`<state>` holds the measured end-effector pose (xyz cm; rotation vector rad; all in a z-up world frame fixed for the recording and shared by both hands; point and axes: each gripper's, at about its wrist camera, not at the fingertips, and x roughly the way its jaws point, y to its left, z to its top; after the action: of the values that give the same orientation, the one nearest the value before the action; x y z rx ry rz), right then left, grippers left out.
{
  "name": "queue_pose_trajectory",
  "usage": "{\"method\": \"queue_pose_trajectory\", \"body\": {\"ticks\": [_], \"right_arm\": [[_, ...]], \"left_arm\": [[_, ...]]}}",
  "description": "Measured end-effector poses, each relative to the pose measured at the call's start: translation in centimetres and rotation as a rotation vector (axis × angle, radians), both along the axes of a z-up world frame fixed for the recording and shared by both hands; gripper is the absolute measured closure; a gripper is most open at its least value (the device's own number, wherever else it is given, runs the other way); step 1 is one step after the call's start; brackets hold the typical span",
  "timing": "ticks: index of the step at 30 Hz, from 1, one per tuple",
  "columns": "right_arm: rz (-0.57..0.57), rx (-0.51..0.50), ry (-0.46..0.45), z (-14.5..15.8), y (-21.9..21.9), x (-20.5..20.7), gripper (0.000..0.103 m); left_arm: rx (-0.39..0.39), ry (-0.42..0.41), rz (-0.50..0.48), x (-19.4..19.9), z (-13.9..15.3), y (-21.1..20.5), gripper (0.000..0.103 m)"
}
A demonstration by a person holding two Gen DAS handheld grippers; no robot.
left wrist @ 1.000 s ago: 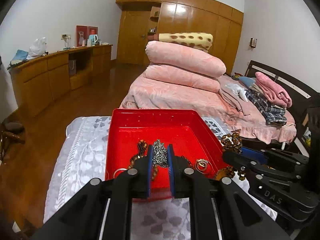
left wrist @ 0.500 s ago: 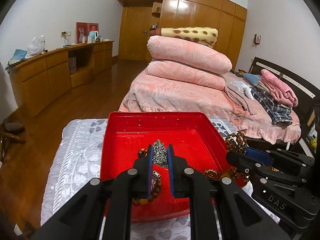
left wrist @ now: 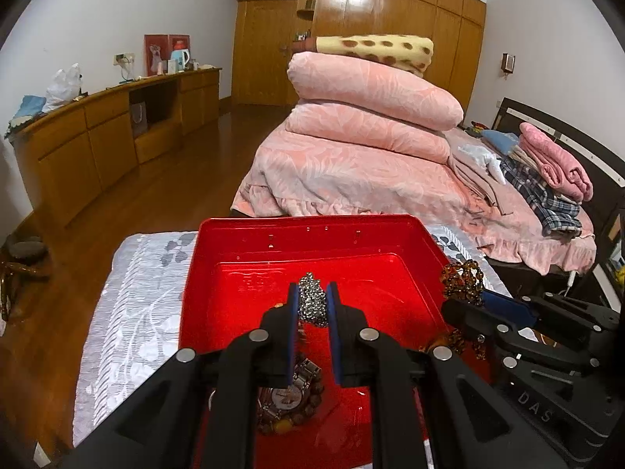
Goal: Organize jewelry
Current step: 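Open both tools to drop the chain and strand into the tin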
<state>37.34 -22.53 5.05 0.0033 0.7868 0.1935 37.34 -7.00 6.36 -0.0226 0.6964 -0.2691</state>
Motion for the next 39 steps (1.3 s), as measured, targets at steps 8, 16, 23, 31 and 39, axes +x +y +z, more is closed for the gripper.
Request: {"method": "queue_pose_trajectory", "body": {"ticks": [8,16,23,31,39], "right_arm": [[-0.005,0.002,0.018,-0.6,-0.2,0.5,0.081],[-0.024,-0.042,0.006,-0.8,0.1,0.7,0.061],[-0.050,-0.069,-0.061,0.3,-0.4,-0.2,0.054],[-0.086,-0.059,-0.103,1.0,-1.8,-2.0,0.054],[-0.094,-0.015,-0.154,1.8,-2.7,-6.3,0.053]], "left_arm": [[0.006,0.027,-0.001,0.8,-0.9,-0.3,0.089],[0.025,0.059,0.012,1.5,-1.7,-0.3,0.071],[-0.002,0.024,0.038,0.8,-0.8,0.7,0.052],[0.012,-0.046,0.061,-1.8,0.9,1.3,0.044],[0.007,-0.140,0.062,-6.7,3.0,1.8,0.030]]}}
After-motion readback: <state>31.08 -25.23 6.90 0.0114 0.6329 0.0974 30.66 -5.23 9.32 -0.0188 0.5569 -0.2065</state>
